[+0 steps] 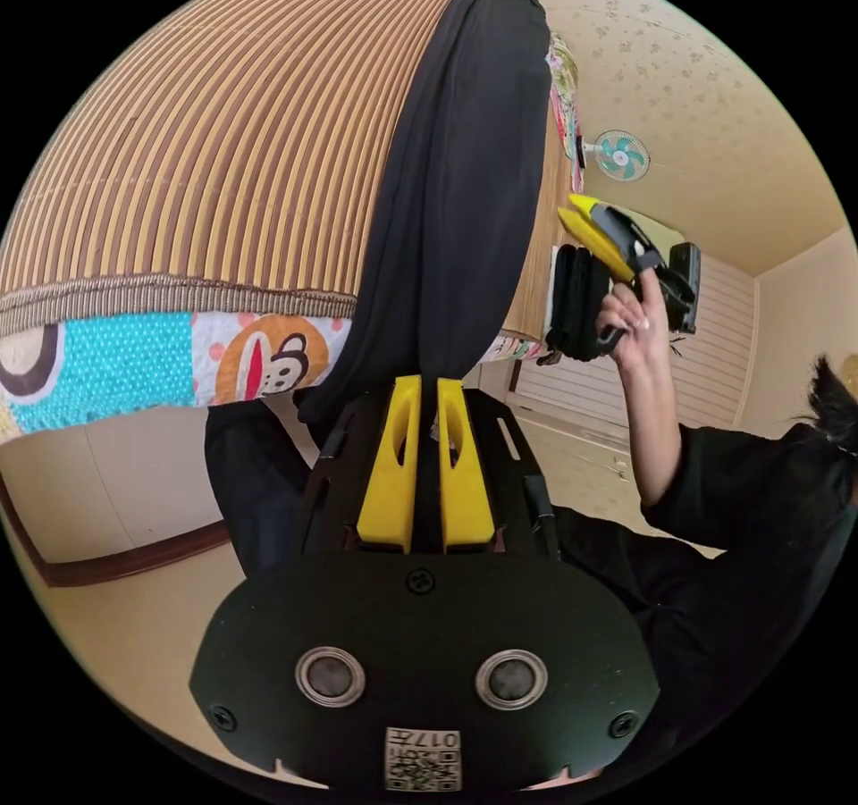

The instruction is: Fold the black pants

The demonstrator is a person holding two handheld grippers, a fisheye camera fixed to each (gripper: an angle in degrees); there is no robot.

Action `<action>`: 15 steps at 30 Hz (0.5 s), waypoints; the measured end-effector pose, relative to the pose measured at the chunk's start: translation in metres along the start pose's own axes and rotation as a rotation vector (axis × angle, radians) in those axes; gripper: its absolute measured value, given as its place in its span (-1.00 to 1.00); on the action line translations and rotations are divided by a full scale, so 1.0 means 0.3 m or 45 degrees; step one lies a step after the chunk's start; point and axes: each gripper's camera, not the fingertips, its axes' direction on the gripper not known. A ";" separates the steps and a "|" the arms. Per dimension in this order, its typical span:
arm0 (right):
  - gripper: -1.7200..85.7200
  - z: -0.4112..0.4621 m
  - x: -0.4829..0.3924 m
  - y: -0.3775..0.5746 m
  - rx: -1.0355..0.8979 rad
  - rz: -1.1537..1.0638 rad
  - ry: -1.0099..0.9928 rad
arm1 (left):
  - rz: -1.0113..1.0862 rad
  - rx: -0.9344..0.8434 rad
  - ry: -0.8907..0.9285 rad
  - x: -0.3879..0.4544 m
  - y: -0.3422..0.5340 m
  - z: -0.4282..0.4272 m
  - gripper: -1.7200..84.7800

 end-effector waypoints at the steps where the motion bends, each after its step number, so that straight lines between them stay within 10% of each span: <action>1: -0.76 0.027 -0.019 -0.054 0.006 -0.031 -0.007 | 0.005 0.001 0.000 0.008 0.002 0.000 -0.87; 15: -0.91 0.305 -0.179 -0.417 0.215 -0.087 -0.013 | -0.001 0.201 0.239 0.099 0.125 -0.040 -0.87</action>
